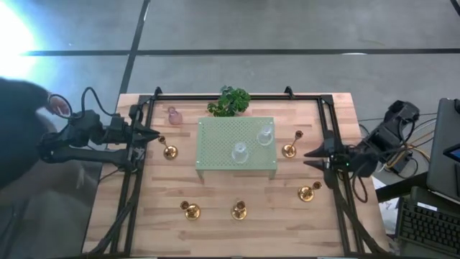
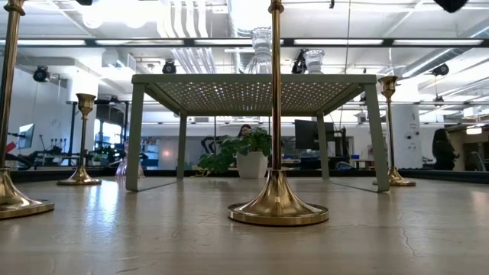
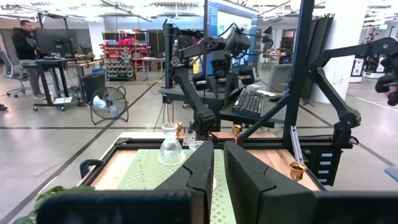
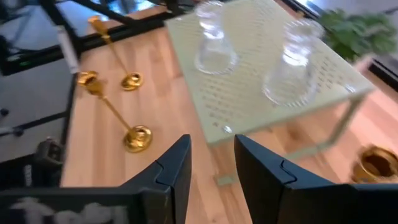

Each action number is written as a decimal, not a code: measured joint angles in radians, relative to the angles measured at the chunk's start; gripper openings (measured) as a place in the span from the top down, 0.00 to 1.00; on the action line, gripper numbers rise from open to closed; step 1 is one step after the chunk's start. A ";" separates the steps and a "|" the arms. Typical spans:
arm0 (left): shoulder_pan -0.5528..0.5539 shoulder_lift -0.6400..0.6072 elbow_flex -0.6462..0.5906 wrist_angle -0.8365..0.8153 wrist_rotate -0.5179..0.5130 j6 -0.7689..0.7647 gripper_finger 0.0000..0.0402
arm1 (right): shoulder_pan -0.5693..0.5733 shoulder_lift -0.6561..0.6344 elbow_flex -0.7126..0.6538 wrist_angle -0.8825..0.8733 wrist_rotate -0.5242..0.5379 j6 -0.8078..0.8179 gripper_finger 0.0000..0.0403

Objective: Pick & Place candle stick holders
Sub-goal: Put the gold candle holder on the shelf

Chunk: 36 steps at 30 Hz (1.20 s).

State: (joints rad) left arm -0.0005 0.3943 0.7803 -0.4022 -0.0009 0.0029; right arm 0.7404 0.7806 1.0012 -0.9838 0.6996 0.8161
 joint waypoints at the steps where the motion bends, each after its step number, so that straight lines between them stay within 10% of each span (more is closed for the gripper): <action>1: 0.000 0.000 0.000 0.000 0.000 0.000 0.89 | 0.013 0.004 -0.001 -0.029 0.024 0.036 0.72; 9: 0.000 0.000 0.000 0.000 0.000 0.000 0.89 | 0.043 0.045 -0.068 -0.157 0.195 0.260 0.74; 36: 0.000 0.000 0.000 0.000 0.000 0.000 0.89 | -0.062 0.029 -0.417 -0.238 0.247 0.719 0.50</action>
State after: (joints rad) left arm -0.0005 0.3944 0.7805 -0.4019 -0.0007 0.0031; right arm 0.6788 0.8093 0.5842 -1.2219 0.9464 1.5352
